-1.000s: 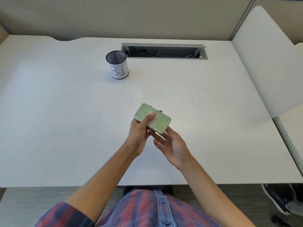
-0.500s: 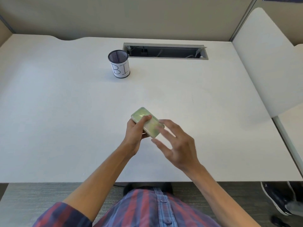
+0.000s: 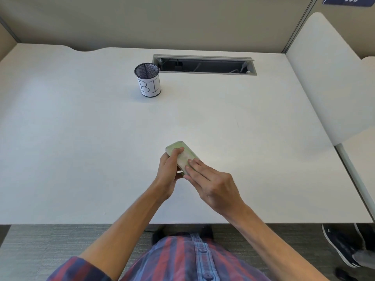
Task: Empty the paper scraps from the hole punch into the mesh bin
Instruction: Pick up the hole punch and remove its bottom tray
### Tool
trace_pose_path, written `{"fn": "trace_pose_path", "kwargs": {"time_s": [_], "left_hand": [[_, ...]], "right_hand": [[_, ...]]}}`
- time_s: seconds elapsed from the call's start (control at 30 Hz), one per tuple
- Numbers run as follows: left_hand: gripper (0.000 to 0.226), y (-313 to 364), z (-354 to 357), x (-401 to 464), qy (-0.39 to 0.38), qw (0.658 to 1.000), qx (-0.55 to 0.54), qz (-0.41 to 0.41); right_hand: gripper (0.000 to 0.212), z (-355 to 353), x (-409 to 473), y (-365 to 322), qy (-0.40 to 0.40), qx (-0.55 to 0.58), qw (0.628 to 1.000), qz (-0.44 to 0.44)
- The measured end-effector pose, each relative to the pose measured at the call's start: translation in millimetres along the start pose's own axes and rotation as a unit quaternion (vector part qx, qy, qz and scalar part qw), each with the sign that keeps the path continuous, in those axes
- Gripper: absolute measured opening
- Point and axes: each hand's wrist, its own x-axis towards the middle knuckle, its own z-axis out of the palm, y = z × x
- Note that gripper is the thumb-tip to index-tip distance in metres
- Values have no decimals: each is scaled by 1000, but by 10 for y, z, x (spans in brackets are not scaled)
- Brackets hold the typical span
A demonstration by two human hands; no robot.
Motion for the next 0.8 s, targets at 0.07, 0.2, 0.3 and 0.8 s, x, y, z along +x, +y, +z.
{"fn": "trace_pose_path", "kwargs": {"time_s": [0.07,0.2,0.3,0.8], "left_hand": [[28,-12,-20,-1,-6,1000,-1,-5],[37,-64,-46,-32,-19,1000,7,-17],[47,-77,-44,-90,-40,999,5,-24],[59,-59,-131,-236,-122,992,-13,-35]], "right_hand": [[27,1,-1,-15,-2,-4,1000,-7],[29,-57,25,-65,-7,16,1000,-1],[24,-131,86,-95,-11,28,999,19],[26,-422,-15,159,-133,165,977,-4]]}}
